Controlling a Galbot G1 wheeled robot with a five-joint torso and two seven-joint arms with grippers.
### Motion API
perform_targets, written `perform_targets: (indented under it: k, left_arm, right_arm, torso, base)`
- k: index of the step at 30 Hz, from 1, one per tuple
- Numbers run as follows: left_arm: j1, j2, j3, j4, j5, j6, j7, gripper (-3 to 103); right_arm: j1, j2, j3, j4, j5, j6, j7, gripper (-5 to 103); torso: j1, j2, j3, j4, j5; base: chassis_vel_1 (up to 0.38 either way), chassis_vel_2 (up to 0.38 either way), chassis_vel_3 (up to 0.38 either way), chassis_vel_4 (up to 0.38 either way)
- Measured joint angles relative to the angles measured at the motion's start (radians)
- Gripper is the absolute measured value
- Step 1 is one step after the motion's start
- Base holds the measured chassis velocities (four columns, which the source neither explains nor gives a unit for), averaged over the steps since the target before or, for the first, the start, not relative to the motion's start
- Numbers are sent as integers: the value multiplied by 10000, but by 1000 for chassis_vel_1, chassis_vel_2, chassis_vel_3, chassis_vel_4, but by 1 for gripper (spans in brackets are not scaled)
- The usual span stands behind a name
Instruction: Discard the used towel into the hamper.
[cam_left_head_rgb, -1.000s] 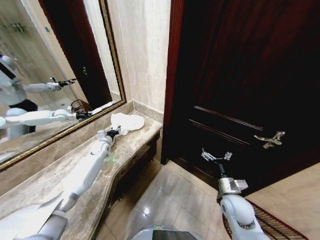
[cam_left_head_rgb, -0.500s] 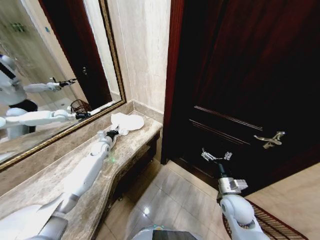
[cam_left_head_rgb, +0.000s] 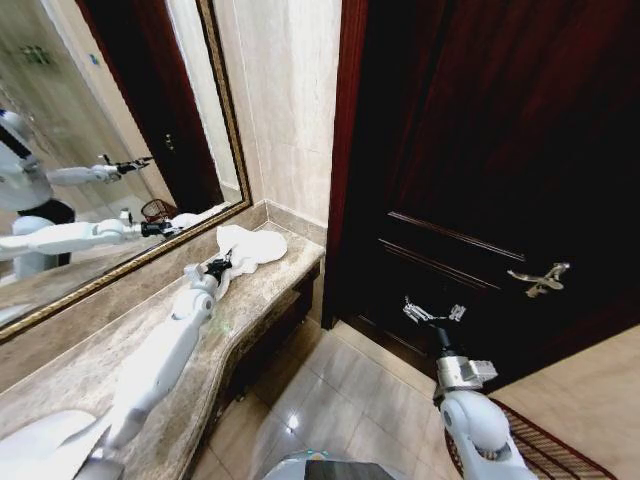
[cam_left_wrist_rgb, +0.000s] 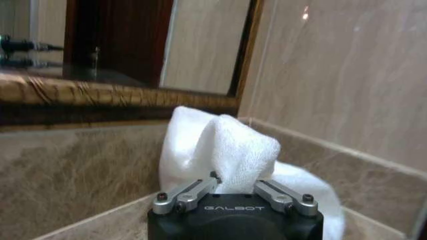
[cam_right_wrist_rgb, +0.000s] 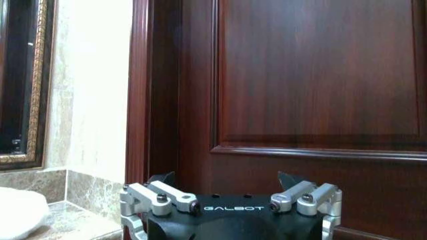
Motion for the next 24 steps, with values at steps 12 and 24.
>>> perform_targets:
  k: [12,24]
  left_arm:
    - [3179,-1075,-1582,-3757,1211,-525,-87,4]
    - [5102,-2330,-2582,-6390,1796,-556,-289,4]
  right_arm:
    - [-13,247,-70,293,3,96,483,100]
    - [41,320,-83,428,-134,581,1222,100]
  torso:
    - [-1,1,0,-4,-1]
    - [0,1,0,0,0]
  base:
    - [0,0,0,0]
    - [0,0,0,0]
